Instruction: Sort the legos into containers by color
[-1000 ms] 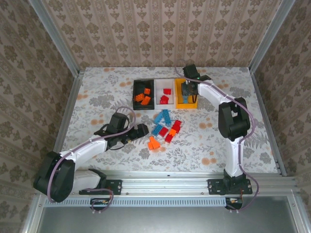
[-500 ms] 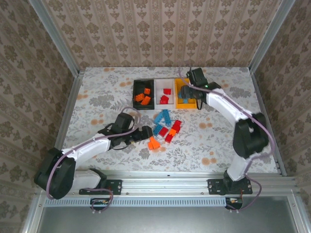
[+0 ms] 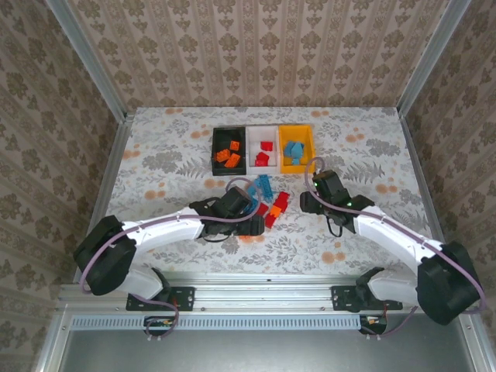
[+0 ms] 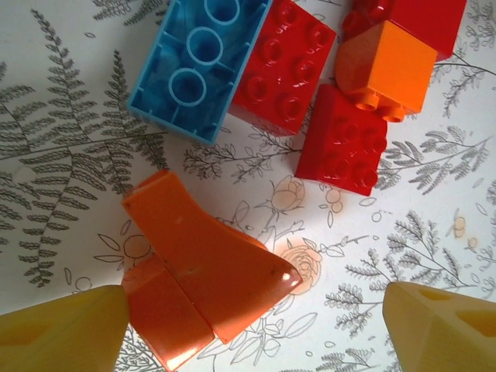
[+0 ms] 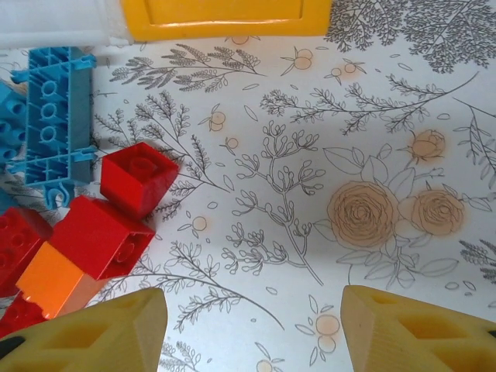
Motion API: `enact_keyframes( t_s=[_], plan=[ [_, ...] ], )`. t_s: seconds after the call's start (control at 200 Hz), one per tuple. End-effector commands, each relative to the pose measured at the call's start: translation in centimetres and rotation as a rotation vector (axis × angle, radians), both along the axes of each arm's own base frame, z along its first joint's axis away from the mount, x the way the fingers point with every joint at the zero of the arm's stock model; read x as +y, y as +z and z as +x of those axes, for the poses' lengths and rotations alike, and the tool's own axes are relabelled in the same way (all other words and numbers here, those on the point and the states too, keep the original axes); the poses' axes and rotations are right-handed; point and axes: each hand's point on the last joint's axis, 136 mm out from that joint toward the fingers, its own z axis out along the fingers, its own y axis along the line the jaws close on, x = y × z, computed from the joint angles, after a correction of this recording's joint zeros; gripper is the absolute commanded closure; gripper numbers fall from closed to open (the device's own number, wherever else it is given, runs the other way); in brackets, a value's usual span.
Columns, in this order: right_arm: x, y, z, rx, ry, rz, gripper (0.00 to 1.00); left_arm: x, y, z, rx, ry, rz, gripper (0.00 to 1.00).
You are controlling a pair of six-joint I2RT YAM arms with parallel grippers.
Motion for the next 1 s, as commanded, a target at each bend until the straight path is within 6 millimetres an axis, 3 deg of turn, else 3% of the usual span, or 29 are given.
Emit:
enact_keyframes(
  t_s=[0.0, 0.155, 0.505, 0.795, 0.995],
  plan=[
    [-0.2, 1.6, 0.1, -0.053, -0.037, 0.040, 0.38, 1.0, 0.1, 0.8, -0.057, 0.015, 0.072, 0.12],
    [-0.2, 1.7, 0.2, -0.054, -0.030, 0.035, 0.38, 0.1, 1.2, 2.4, -0.099, -0.009, 0.049, 0.11],
    [-0.2, 0.9, 0.1, -0.044, -0.022, 0.024, 0.38, -1.2, -0.2, 4.3, -0.080, -0.079, 0.136, 0.14],
    [-0.5, 0.4, -0.3, -0.039, -0.026, 0.019, 0.38, -1.0, -0.8, 3.3, -0.049, -0.070, 0.143, 0.19],
    [-0.4, 0.4, -0.2, -0.044, -0.027, 0.025, 0.38, -4.0, -0.9, 1.5, -0.013, -0.128, 0.030, 0.20]
  ],
)
